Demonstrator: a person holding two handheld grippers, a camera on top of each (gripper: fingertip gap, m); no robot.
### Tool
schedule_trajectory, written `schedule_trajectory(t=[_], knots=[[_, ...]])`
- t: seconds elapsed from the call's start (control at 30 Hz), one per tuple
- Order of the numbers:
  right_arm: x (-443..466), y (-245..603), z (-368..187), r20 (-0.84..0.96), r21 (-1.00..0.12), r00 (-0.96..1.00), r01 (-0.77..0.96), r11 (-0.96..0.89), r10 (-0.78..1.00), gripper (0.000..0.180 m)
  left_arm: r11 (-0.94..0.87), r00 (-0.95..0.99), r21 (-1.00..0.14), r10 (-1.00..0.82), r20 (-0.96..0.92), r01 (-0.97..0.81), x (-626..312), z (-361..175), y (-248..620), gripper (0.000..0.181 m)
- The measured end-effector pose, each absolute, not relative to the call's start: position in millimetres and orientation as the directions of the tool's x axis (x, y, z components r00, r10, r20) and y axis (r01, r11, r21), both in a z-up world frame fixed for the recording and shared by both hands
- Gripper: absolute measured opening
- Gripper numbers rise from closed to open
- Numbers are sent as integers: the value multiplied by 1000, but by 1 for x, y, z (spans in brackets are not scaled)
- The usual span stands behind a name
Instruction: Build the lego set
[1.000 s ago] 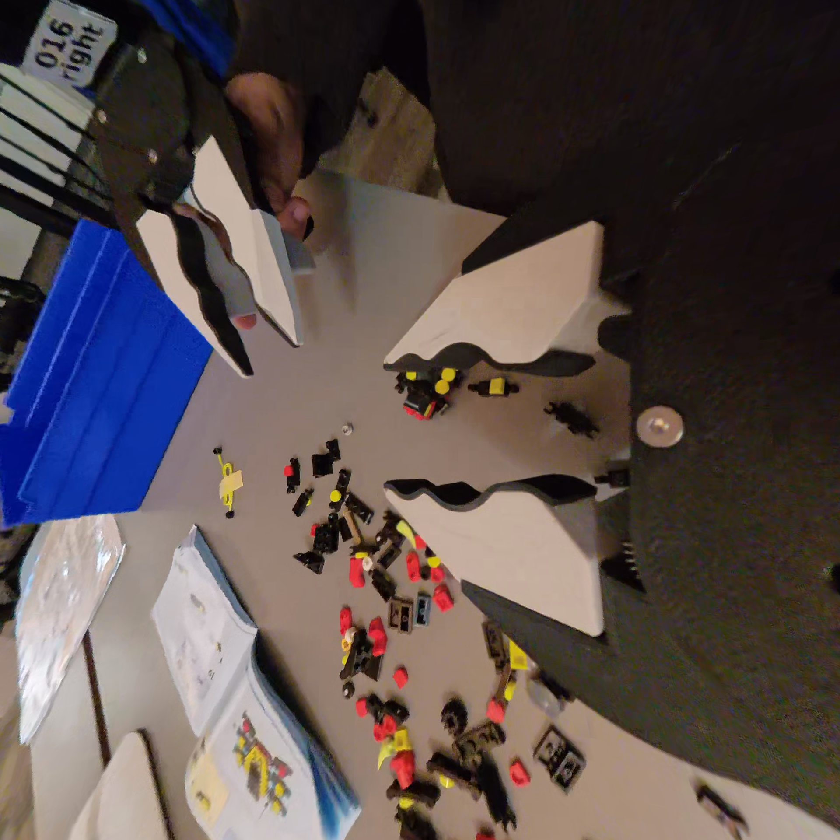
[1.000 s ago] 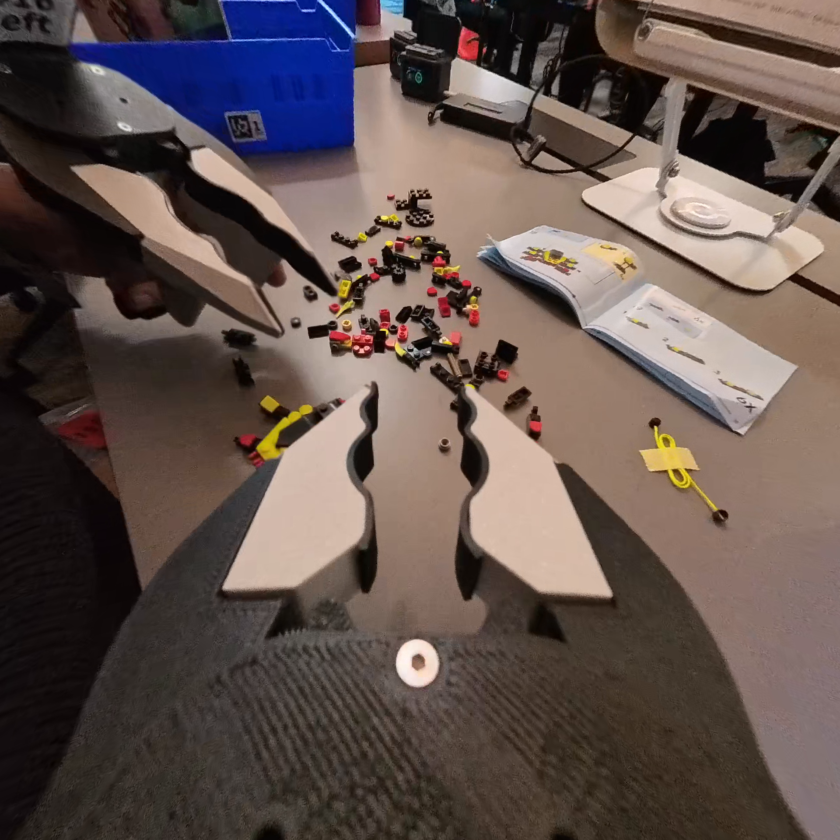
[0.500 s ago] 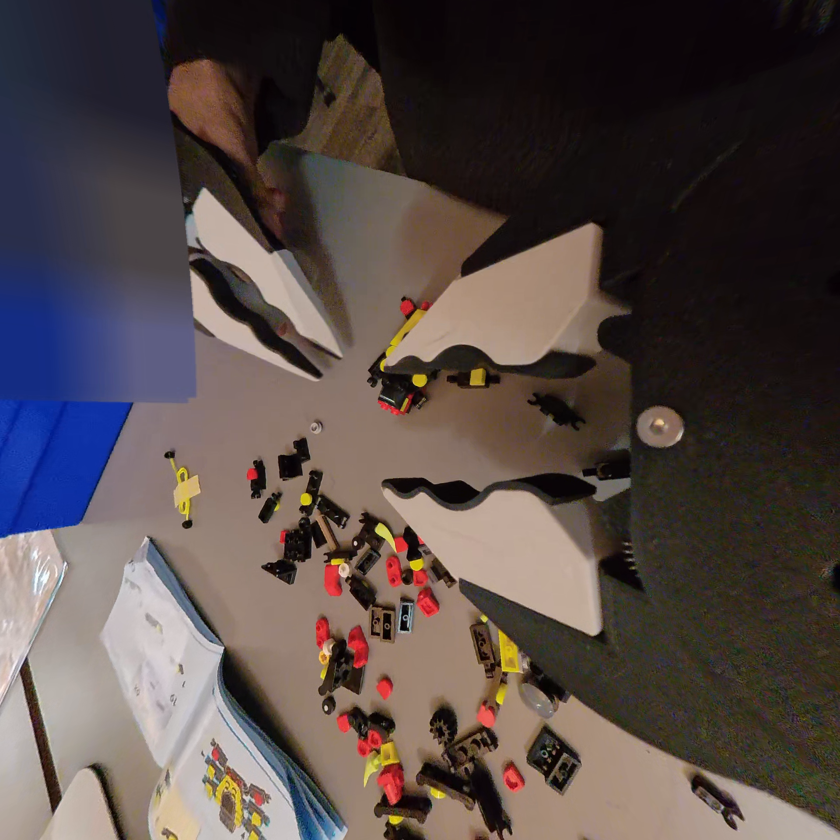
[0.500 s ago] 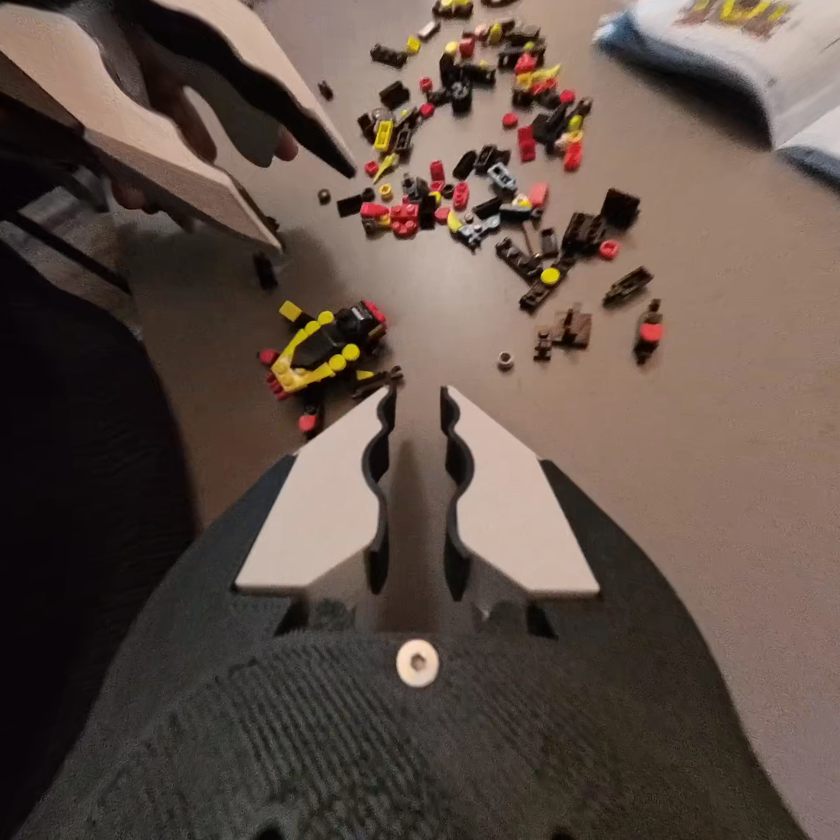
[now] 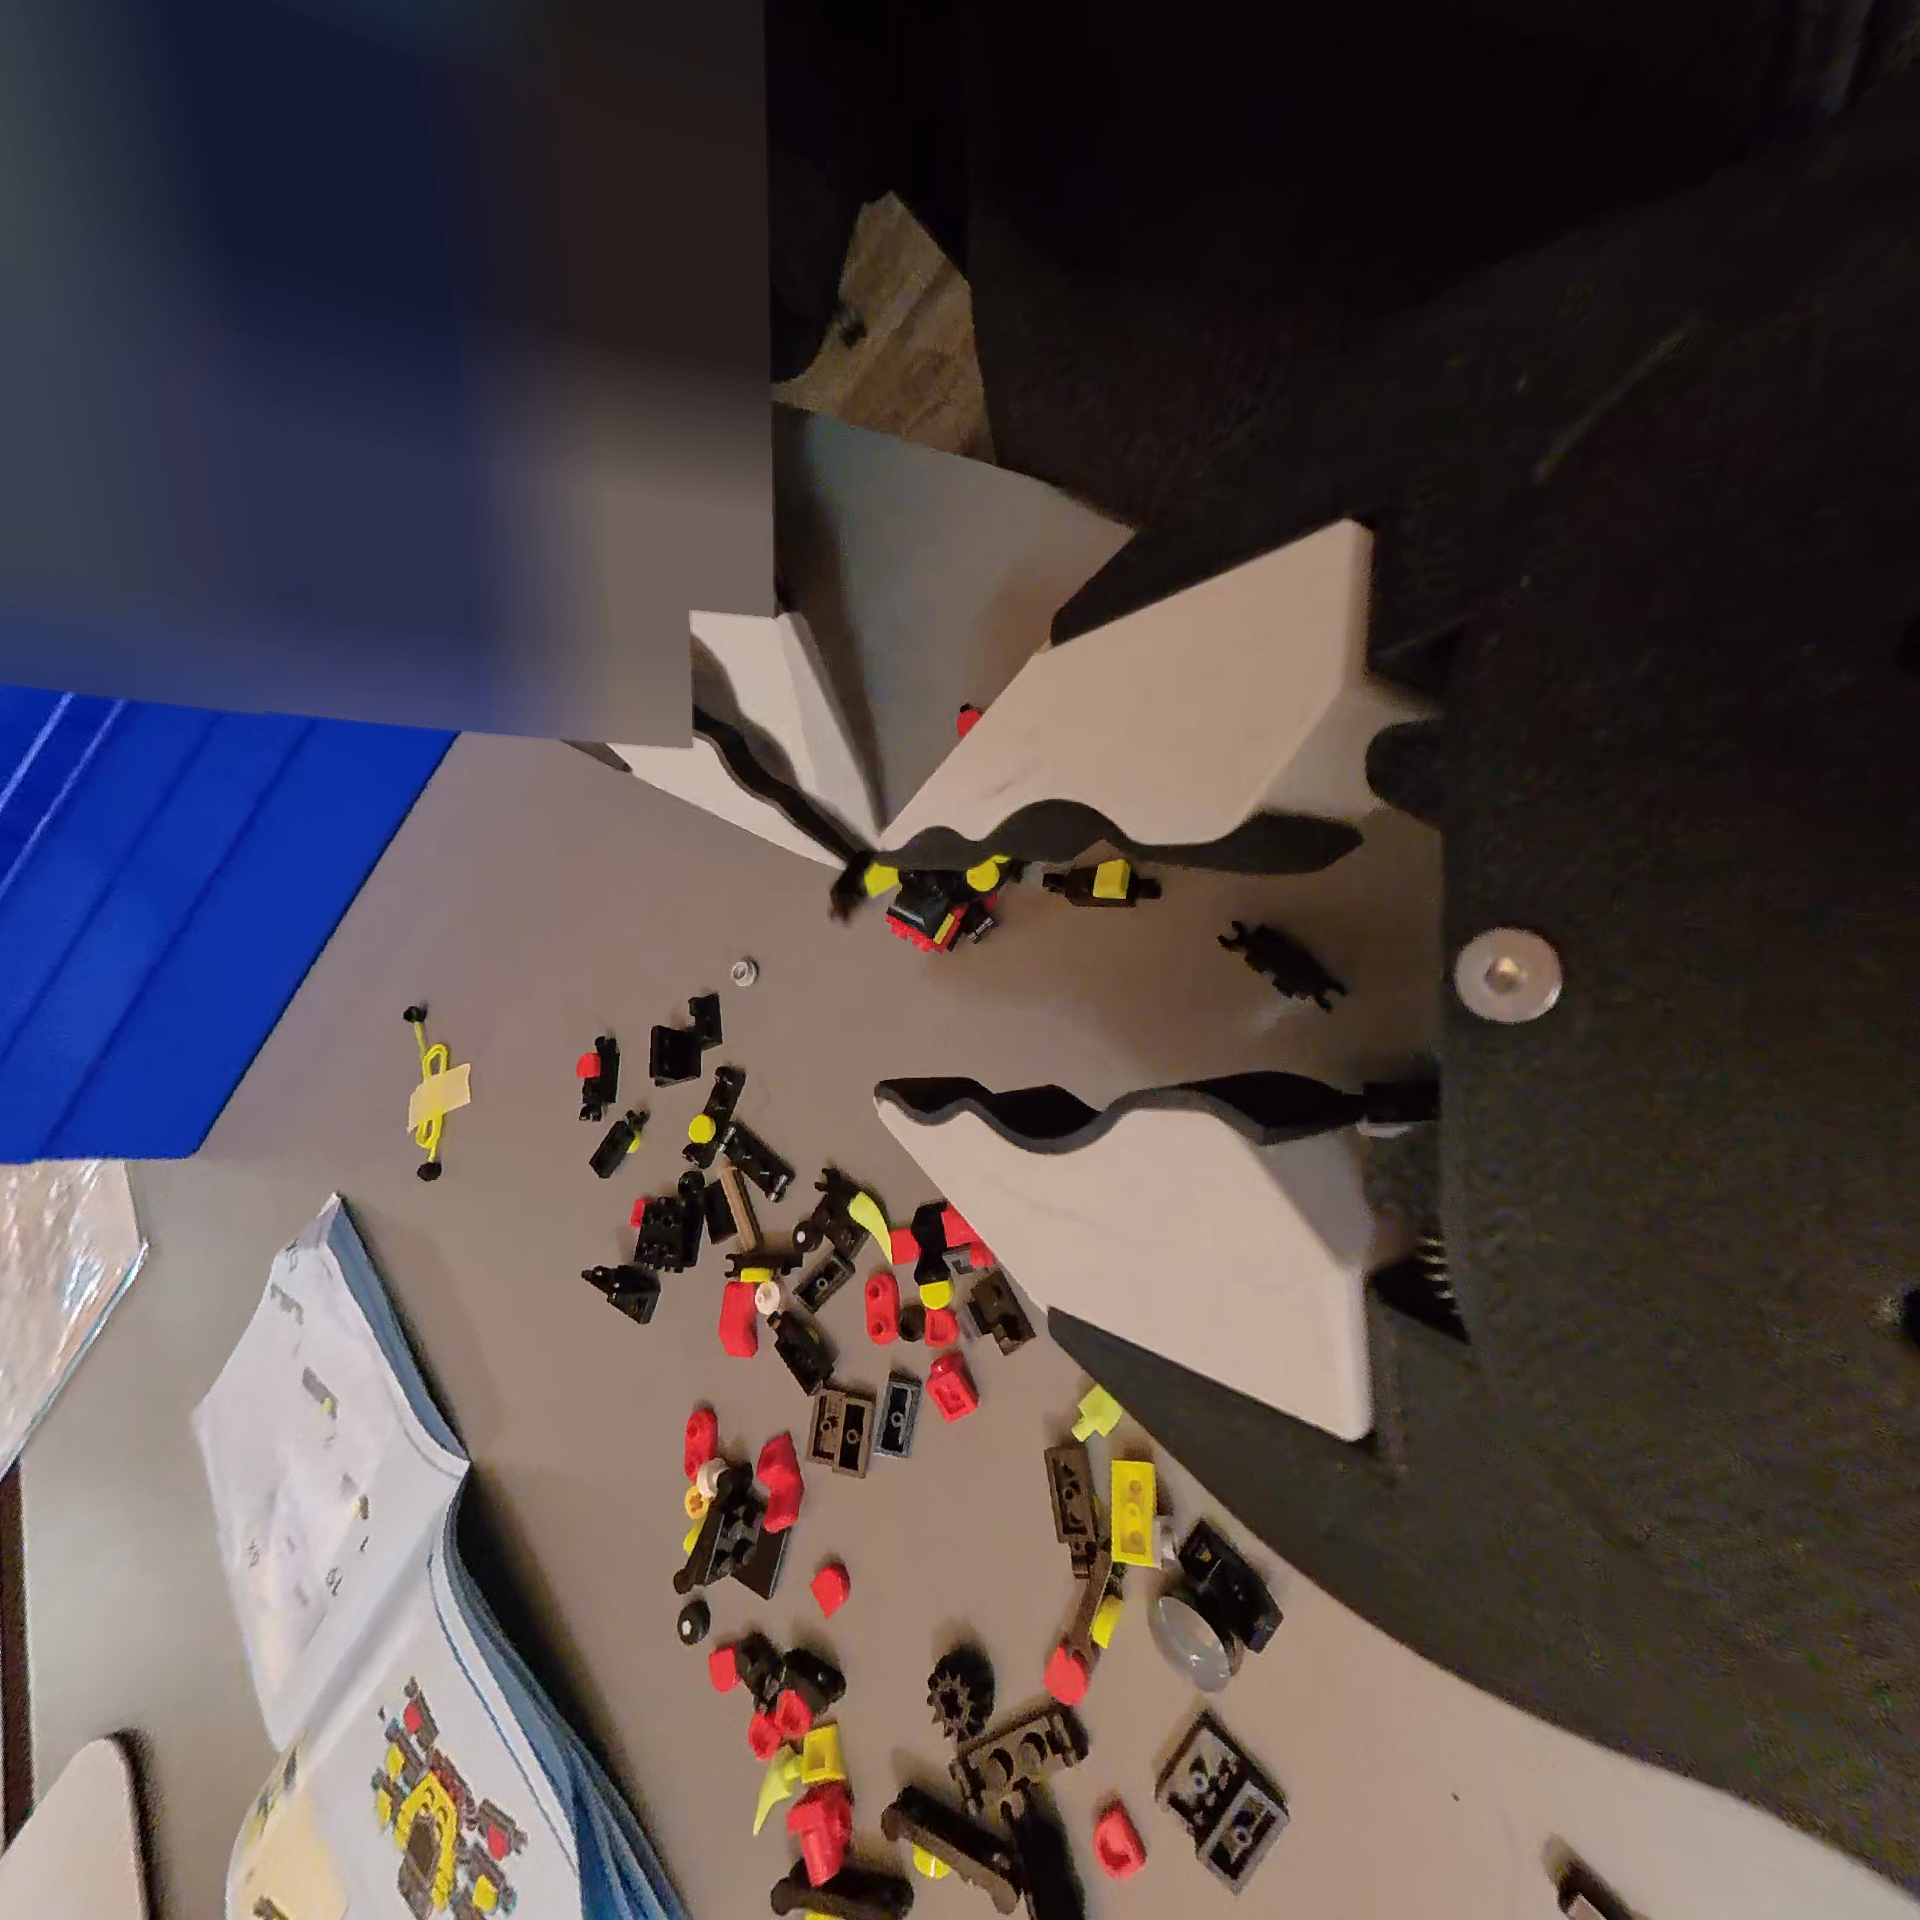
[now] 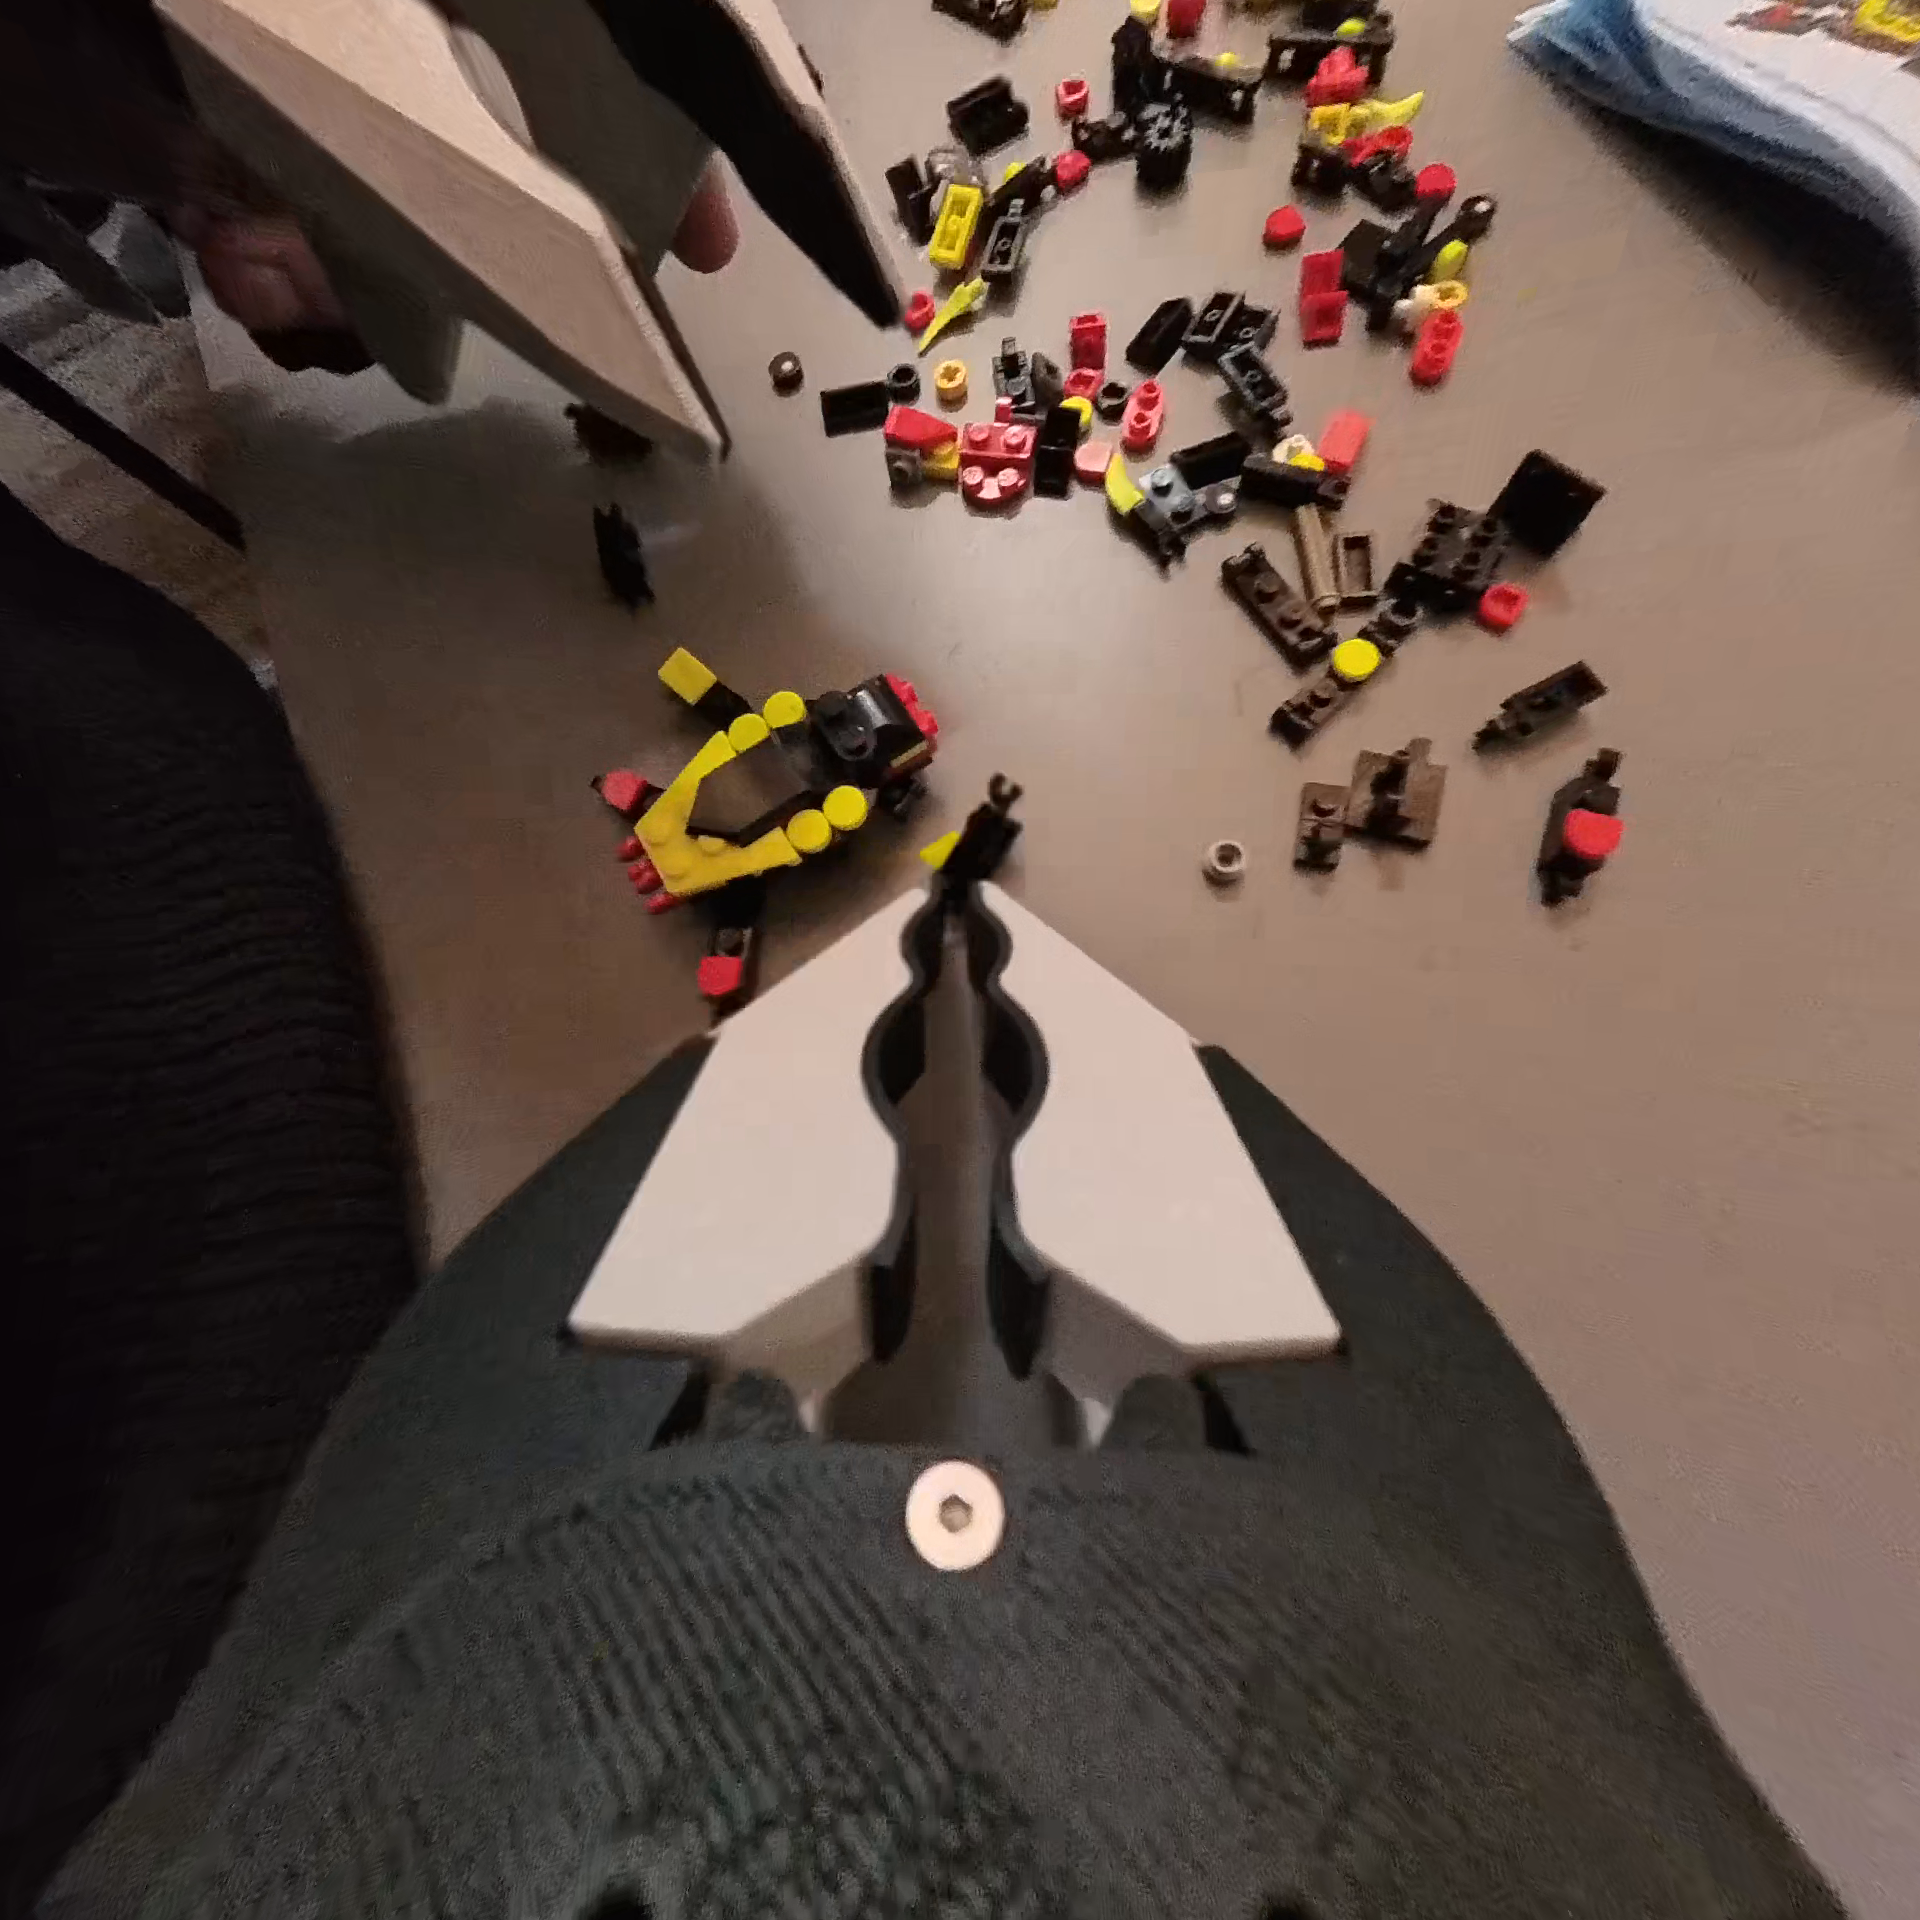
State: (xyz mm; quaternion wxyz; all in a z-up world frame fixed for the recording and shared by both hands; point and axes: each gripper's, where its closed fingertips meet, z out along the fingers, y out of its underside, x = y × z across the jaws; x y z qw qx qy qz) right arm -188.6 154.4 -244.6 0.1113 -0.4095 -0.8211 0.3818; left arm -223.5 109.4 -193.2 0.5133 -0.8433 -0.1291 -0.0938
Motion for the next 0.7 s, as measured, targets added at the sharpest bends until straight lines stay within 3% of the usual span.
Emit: schedule_trajectory(t=[0.2,0.4,0.7], knots=[[-194,162,-227,-167,-772,-599,573,274,783,3,-449,940,-828,101,326,336,-217,-195,112,37],[-202,155,-235,-63,-752,-603,552,359,795,18,-466,938,-818,93,333,336,-209,-199,118,37],[-217,150,-244,-87,-729,-595,585,356,799,18,-471,945,-822,93,313,319,-207,-200,118,36]])
